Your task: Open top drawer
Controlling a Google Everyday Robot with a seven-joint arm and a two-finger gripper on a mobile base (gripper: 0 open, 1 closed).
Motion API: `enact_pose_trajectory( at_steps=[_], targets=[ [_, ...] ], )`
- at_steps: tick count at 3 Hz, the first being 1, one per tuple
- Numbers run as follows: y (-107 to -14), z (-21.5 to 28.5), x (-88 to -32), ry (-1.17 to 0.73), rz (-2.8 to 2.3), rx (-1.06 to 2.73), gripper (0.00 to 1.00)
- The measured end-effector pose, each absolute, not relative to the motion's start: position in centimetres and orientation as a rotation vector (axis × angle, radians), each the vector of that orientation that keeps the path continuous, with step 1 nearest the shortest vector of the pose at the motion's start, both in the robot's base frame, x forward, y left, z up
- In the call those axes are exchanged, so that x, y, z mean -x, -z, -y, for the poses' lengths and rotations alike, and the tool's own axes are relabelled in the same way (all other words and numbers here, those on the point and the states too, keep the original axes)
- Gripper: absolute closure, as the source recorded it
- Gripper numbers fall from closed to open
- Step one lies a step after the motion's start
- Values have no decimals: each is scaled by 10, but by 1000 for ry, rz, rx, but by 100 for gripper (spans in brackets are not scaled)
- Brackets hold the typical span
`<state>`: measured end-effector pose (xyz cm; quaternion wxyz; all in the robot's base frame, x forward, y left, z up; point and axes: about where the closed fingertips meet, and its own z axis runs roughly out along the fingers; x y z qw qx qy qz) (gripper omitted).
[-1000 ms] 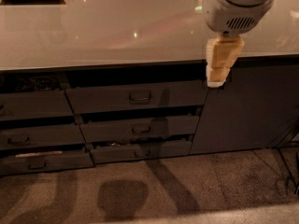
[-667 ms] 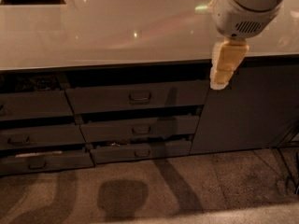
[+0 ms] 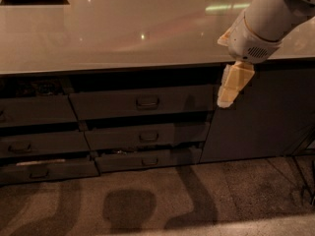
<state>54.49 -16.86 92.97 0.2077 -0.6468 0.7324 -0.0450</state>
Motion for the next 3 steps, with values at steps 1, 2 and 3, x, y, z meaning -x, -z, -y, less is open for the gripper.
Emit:
enact_pose_trajectory(
  at_steps=[1,2,3],
  targets=[
    [-929,169,-545,124,-2040,1801,0],
    [-902,152,-557,49,-2051,1873,0],
    [-882,128,-559,2,-2024,1971,0]
  ],
)
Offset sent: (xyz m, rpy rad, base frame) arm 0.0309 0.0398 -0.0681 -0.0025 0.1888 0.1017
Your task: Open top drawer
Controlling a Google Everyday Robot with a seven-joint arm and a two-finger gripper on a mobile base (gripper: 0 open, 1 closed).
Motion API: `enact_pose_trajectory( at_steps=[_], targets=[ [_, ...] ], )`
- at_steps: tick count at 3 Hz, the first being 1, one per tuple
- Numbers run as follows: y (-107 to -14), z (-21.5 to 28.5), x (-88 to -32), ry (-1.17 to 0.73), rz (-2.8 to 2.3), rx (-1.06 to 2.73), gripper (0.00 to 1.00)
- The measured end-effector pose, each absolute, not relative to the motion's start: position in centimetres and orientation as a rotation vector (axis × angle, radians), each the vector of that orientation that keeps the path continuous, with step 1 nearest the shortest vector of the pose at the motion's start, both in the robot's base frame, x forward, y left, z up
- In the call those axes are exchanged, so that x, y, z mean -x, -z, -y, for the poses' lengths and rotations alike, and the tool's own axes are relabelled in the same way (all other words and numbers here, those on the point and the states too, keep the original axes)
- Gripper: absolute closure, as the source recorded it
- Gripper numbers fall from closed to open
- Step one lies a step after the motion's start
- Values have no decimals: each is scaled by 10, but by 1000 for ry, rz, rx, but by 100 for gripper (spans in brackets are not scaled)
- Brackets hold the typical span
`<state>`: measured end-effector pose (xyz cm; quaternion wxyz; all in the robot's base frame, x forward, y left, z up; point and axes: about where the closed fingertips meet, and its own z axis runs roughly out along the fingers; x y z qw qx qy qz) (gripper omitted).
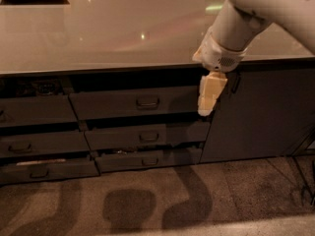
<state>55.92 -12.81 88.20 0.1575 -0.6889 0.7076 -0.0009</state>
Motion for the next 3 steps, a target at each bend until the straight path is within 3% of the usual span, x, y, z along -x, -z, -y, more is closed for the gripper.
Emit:
enact_pose_trajectory(
  at_steps=[3],
  targets=[
    [-863,112,-564,-32,-2021,2044,0]
  ],
)
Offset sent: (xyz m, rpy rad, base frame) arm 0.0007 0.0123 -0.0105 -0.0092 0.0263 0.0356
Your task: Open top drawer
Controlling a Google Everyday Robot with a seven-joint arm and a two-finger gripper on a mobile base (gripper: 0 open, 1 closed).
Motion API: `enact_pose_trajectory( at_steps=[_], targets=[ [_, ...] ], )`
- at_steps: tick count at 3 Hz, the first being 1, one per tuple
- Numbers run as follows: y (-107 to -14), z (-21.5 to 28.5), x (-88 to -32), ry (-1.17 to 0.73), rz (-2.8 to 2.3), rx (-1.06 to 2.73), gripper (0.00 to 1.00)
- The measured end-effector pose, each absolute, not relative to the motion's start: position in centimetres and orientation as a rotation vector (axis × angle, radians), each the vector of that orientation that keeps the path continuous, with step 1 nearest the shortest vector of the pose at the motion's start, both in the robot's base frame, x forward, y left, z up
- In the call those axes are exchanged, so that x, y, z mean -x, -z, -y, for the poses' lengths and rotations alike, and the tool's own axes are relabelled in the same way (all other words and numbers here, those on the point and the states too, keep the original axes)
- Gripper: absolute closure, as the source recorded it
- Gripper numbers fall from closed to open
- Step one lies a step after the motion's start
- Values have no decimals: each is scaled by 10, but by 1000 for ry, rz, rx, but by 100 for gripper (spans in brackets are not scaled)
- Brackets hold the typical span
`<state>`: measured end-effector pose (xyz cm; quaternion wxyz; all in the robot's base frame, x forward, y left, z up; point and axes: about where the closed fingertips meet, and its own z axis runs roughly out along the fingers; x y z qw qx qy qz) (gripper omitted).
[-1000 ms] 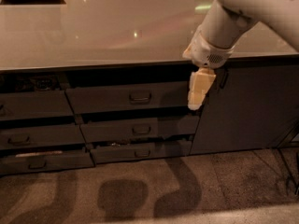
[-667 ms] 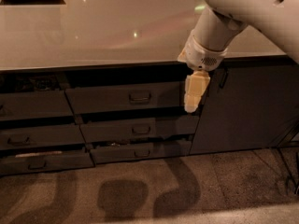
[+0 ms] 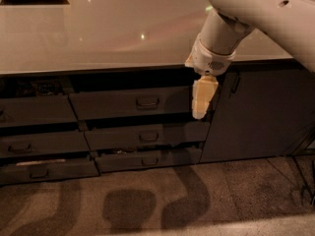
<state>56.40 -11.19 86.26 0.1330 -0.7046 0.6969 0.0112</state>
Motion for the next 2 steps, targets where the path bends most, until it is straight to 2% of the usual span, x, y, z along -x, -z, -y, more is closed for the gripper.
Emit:
enact_pose_trajectory(
  at_steps=[2],
  targets=[
    [-807,128,-604,111,-1985,2092,0]
  ],
)
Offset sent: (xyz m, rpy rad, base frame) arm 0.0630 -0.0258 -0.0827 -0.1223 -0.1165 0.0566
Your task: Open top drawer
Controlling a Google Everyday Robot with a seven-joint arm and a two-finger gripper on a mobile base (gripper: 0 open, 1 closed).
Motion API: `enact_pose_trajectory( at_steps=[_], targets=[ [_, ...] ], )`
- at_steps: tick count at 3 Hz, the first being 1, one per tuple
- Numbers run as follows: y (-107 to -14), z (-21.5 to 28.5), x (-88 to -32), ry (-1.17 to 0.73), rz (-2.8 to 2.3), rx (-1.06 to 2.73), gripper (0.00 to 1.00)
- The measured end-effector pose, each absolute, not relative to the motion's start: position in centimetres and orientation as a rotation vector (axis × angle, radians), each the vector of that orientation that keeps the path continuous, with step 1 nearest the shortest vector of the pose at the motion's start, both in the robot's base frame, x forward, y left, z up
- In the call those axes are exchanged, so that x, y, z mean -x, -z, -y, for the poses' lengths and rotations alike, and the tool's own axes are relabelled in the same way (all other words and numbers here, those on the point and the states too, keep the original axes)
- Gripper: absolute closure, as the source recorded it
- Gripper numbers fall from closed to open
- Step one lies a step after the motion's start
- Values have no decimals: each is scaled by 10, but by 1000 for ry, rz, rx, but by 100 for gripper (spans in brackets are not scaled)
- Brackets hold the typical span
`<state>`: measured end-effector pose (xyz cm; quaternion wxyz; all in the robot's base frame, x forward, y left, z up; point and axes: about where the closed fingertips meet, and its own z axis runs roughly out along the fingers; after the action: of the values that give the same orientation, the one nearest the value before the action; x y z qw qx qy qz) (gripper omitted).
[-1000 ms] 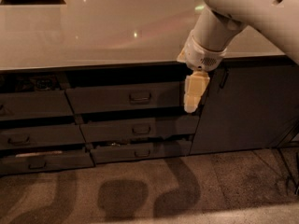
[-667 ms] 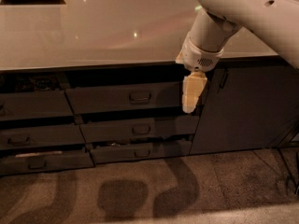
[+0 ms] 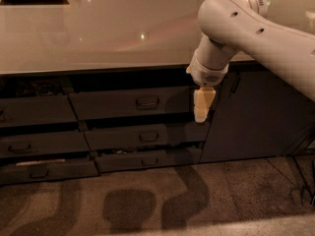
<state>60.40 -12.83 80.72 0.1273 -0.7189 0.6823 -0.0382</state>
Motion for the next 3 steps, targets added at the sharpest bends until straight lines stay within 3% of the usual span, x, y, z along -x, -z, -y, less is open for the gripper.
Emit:
enact_pose_trajectory(
  at_steps=[2,3],
  targets=[
    [-804,127,-604,128,-1988,2103,0],
    [-791,117,-618,277,-1941,2155,0]
  ],
)
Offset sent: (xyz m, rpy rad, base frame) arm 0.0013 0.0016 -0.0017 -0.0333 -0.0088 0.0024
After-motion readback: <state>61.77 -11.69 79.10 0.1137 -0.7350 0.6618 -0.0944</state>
